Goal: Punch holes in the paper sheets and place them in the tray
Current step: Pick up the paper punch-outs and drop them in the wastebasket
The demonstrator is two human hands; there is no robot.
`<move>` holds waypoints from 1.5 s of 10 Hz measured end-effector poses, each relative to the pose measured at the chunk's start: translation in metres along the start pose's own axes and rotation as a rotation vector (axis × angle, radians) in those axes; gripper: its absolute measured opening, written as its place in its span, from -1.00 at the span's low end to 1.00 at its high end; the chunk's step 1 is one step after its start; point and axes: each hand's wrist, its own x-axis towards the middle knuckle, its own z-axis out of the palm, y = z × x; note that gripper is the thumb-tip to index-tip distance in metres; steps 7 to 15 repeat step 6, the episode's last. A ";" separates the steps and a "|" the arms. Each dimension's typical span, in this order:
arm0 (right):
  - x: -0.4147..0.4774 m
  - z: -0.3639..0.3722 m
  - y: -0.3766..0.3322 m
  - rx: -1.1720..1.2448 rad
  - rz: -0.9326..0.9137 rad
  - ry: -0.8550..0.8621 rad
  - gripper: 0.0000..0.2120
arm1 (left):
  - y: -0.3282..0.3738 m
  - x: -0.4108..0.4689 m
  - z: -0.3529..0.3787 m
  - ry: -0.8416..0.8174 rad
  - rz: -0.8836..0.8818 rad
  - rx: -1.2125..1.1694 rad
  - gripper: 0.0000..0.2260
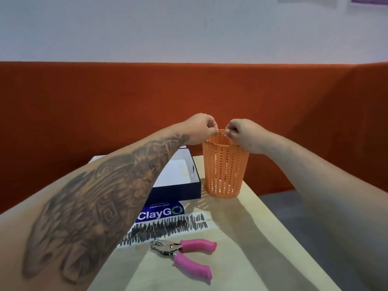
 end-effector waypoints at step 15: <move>-0.003 -0.005 0.005 0.065 0.010 -0.034 -0.70 | -0.002 0.005 0.011 -0.050 -0.065 -0.015 -0.80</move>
